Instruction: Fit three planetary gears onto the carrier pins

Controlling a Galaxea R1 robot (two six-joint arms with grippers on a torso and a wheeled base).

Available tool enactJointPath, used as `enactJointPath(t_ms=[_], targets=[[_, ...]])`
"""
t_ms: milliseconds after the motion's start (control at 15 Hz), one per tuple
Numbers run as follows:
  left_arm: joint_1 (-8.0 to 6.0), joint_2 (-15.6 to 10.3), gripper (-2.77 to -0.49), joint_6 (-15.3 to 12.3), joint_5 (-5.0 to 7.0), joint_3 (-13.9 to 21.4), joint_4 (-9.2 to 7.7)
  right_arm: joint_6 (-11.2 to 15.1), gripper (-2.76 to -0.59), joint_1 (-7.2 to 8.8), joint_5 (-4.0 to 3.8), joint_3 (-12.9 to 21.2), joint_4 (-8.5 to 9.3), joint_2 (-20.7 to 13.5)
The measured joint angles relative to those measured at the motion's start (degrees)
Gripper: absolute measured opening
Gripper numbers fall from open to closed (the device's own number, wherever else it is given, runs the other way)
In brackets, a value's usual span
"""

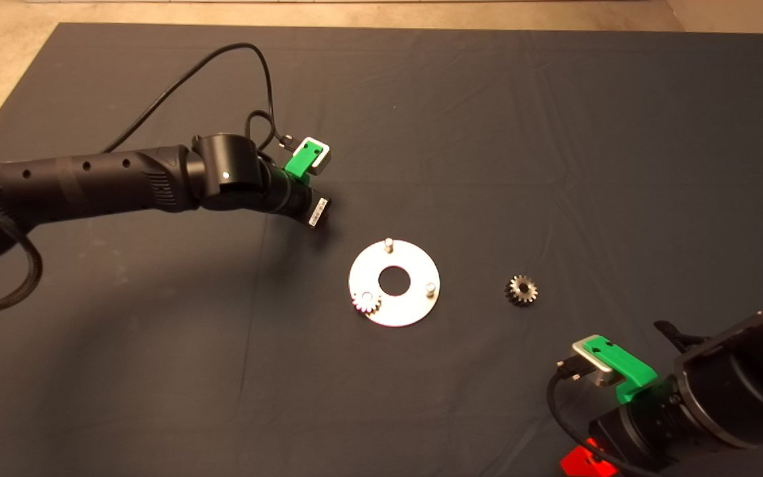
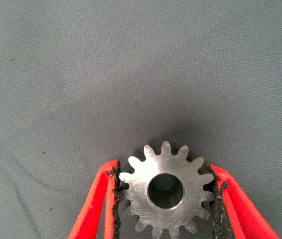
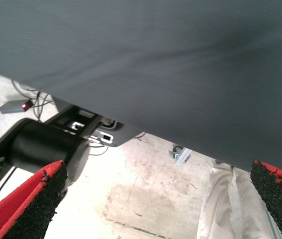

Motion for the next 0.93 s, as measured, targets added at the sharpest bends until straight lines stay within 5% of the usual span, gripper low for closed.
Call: enactJointPath(t_ms=[333, 867, 933], targets=[[0.11, 0.0, -2.46, 0.0, -0.05, 0.0, -0.02, -5.1, -0.61, 0.65, -0.33, 0.0, -0.04, -9.9], [0.11, -0.9, -2.59, 0.1, -0.05, 0.8, -0.68, -7.5, -0.61, 1.11, -0.16, -0.1, -0.59, -12.3], [0.11, -1.4, -2.59, 0.2, 0.77, 1.5, -0.73, -7.6, -0.61, 1.11, -0.11, -0.1, -0.89, -12.3]])
